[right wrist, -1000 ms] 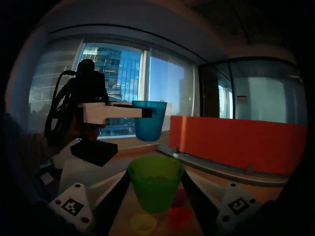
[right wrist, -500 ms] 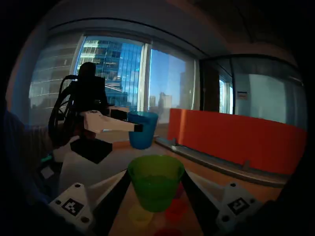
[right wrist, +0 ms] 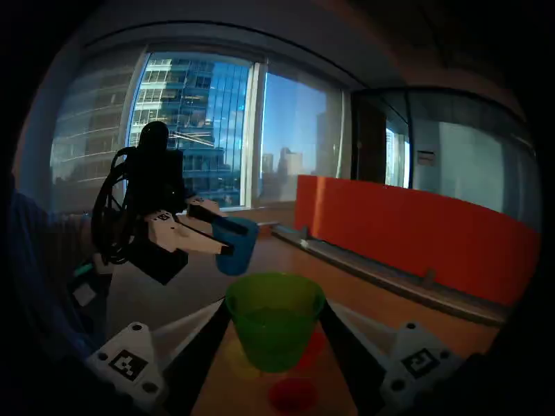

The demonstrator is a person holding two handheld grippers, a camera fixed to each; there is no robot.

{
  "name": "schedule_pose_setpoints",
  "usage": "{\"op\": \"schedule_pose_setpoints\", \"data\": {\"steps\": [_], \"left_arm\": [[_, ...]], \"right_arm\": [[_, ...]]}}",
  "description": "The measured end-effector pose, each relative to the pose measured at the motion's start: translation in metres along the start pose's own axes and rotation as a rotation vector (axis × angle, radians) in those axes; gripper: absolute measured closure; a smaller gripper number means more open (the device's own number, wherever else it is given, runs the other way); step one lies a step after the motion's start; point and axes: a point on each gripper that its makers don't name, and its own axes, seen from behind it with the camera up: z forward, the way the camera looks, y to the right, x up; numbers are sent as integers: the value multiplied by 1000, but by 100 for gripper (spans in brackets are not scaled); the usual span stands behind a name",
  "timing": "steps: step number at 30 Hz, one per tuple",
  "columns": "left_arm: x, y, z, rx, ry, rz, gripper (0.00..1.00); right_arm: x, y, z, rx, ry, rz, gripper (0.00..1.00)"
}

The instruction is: Pour water

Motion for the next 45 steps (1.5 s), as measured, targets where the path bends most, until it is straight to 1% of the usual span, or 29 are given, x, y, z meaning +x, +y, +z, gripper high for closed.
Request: {"op": "schedule_pose_setpoints", "data": {"steps": [8,17,23,33,38,45], "left_arm": [[-22,1,1,-8,-40,-7,14],[-54,4,4,-21,-108,-2,14],[-74,7,6,-30,-153,16,14],[-110,14,8,-60,-237,23,14],[-133,16,10,-78,-298,42,14],[-156,20,14,-108,-360,83,13]], "right_arm": [[-13,-11,-7,33,-44,-5,8],[-47,-29,-10,92,-135,-16,9],[-65,-40,-10,136,-191,-16,9],[-94,-54,-6,183,-273,-29,9],[-114,-61,-2,205,-323,-40,9],[-142,-69,4,233,-394,-63,8]]}}
